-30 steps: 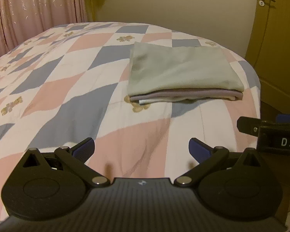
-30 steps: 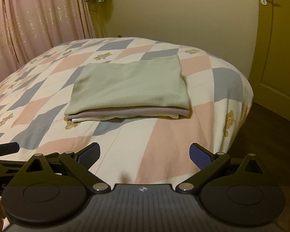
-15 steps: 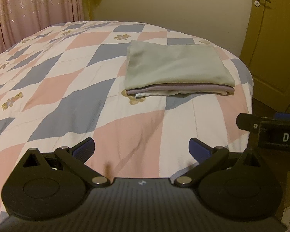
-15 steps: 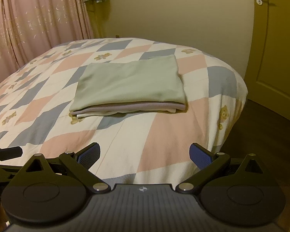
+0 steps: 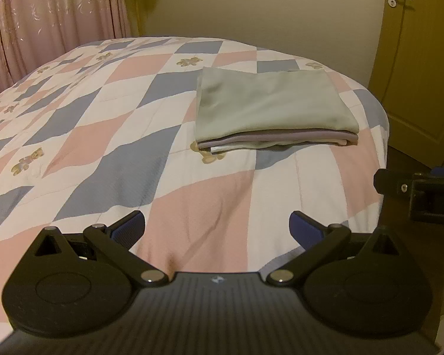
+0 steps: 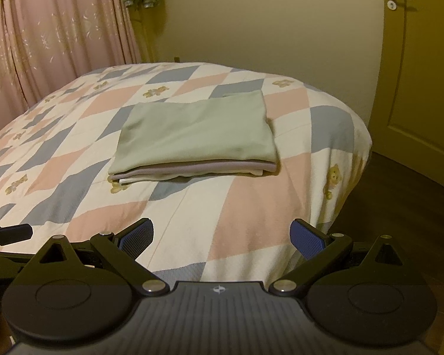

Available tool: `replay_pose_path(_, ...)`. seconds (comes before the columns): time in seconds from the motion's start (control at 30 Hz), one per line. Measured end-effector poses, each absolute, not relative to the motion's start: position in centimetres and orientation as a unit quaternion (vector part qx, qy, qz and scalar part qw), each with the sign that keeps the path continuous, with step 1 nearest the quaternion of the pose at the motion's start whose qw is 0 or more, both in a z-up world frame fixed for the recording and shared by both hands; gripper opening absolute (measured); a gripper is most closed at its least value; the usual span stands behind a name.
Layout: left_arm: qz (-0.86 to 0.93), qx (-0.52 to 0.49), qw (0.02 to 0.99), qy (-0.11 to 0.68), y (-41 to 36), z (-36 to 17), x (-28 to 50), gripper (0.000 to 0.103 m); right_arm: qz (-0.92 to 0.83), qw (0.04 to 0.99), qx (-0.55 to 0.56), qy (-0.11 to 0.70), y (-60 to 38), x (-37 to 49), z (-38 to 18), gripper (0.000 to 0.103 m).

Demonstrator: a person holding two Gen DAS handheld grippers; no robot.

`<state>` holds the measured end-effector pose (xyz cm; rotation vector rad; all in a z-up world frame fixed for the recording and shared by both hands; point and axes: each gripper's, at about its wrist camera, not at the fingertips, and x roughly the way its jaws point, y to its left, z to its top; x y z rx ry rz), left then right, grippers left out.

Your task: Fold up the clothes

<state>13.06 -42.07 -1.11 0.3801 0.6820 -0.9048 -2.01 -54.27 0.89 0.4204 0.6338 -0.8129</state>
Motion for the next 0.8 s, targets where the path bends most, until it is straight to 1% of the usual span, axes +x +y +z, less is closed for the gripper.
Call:
replay_pose_path(0.2,-0.425,0.179,0.830,0.313,-42.0,-0.4,12.9,0.102,-0.386,0.850,0.200,0.297,-54.0,-2.2,1.5,0.101)
replay_pose_path(0.8,-0.419,0.178,0.831,0.319,-42.2,0.4,13.7,0.102,-0.383,0.850,0.198,0.302,-54.5,-1.7,2.3,0.101)
